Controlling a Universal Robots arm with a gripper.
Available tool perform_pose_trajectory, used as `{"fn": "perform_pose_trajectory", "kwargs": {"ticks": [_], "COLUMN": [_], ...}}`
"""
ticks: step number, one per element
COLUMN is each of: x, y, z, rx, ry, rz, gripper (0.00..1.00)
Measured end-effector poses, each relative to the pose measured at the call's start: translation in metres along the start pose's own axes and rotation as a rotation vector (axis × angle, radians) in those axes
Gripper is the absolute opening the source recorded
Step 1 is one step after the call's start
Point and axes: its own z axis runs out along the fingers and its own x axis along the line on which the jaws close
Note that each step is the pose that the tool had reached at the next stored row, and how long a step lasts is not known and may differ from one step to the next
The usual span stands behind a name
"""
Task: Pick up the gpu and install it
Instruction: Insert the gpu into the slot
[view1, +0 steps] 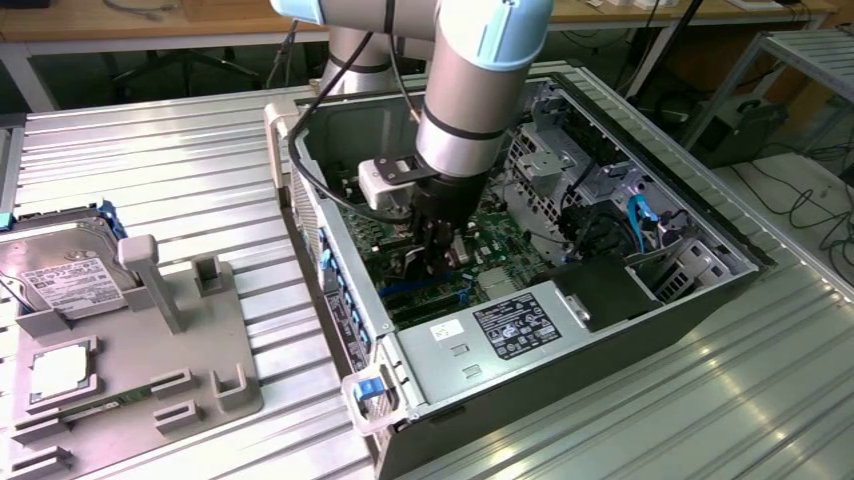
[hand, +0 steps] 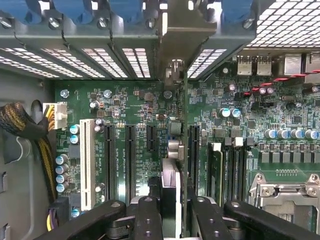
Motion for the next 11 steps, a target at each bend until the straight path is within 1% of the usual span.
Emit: {"fn": "perform_pose_trajectory", "kwargs": {"ticks": [2, 3, 5, 10, 11], "x": [-0.0002, -0.0001, -0.0001, -0.0001, -0.0001], "y": [-0.0003, -0.0002, -0.0002, -0.0002, -0.0002], "z": [0.0025, 0.0029, 0.0035, 0.0041, 0.0058], "rx": [-0.0014, -0.0033, -0.0047, -0.0051, -0.0053], "ry": [-0.0017, -0.0007, -0.0005, -0.0006, -0.0003], "rz": [0.0, 0.0, 0.0, 0.0, 0.0], "gripper": [0.28, 0.28, 0.28, 0.28, 0.28]}}
